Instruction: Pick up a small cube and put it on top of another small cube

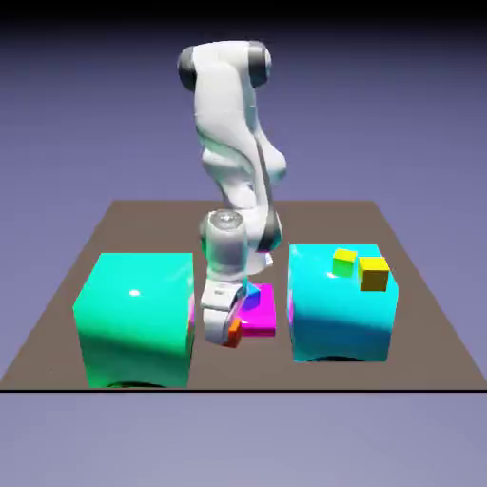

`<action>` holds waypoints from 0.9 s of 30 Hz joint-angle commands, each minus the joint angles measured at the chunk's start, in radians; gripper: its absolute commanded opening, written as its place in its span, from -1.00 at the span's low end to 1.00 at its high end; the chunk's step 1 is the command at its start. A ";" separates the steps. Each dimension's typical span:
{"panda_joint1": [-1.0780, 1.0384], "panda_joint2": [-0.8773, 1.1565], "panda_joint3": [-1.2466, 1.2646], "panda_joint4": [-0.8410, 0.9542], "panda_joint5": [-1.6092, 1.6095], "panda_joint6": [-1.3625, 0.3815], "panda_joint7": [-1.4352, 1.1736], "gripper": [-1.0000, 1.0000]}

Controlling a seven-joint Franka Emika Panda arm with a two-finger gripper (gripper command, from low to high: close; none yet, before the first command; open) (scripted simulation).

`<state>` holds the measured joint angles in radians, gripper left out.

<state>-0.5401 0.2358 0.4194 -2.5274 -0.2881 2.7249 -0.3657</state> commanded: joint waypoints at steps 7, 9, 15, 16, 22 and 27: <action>0.017 -0.157 0.254 0.189 0.166 -0.301 -0.268 -1.00; 0.022 -0.202 0.326 0.242 0.214 -0.387 -0.345 -1.00; 0.037 -0.336 0.543 0.404 0.357 -0.646 -0.574 -1.00; 0.039 -0.359 0.580 0.431 0.380 -0.689 -0.613 -1.00; 0.043 -0.248 0.638 0.345 0.276 -0.546 -0.549 -1.00; 0.042 -0.307 0.623 0.394 0.333 -0.627 -0.592 1.00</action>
<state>-0.4961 -0.0711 1.0425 -2.1334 0.0446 2.0979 -0.9573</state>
